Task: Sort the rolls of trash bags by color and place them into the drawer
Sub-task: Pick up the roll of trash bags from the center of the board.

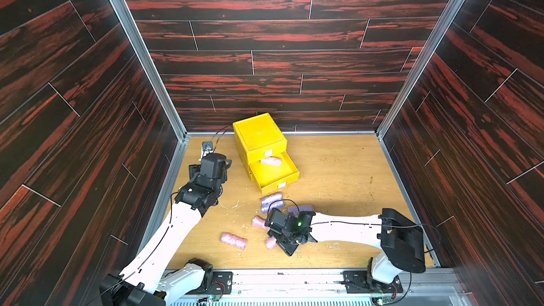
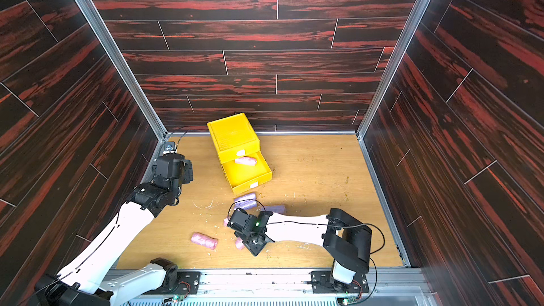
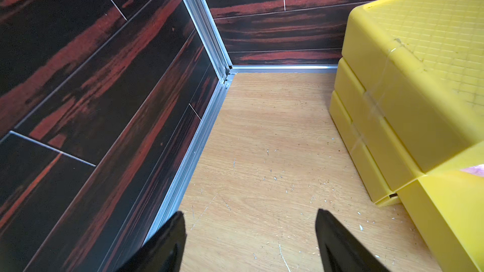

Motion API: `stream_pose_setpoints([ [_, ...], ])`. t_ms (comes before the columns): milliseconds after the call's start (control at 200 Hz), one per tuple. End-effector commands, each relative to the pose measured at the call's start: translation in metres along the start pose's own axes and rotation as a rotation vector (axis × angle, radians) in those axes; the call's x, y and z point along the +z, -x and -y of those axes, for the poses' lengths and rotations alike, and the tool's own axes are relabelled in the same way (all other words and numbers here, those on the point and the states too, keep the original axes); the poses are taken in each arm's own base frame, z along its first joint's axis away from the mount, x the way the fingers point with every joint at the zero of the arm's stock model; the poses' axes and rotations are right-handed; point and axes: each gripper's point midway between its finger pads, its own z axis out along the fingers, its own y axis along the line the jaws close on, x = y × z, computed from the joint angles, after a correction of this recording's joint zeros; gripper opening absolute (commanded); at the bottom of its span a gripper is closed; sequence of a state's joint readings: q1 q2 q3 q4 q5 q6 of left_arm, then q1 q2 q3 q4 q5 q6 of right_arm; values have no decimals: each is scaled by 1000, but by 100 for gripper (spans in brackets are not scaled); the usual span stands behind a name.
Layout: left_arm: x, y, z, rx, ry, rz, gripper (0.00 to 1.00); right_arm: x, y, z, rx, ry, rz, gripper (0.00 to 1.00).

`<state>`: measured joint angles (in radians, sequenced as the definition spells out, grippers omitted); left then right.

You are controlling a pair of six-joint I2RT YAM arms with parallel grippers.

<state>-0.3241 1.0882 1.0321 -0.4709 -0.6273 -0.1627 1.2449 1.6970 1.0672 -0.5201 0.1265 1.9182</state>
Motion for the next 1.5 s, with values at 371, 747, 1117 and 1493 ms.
stream_pose_setpoints([
  [371, -6, 0, -3, -13, -21, 4, 81, 28, 9, 8, 32, -75, -5, 69],
  [747, -6, -1, -1, -8, -25, -1, 80, 24, 13, 9, 32, -72, 10, 36],
  [1117, -6, -1, -1, -13, -25, -2, 80, -73, 15, -34, -241, 131, 141, 22],
  [1493, -4, -3, -1, -10, -17, -10, 80, -193, 81, -134, -246, 425, 362, 26],
])
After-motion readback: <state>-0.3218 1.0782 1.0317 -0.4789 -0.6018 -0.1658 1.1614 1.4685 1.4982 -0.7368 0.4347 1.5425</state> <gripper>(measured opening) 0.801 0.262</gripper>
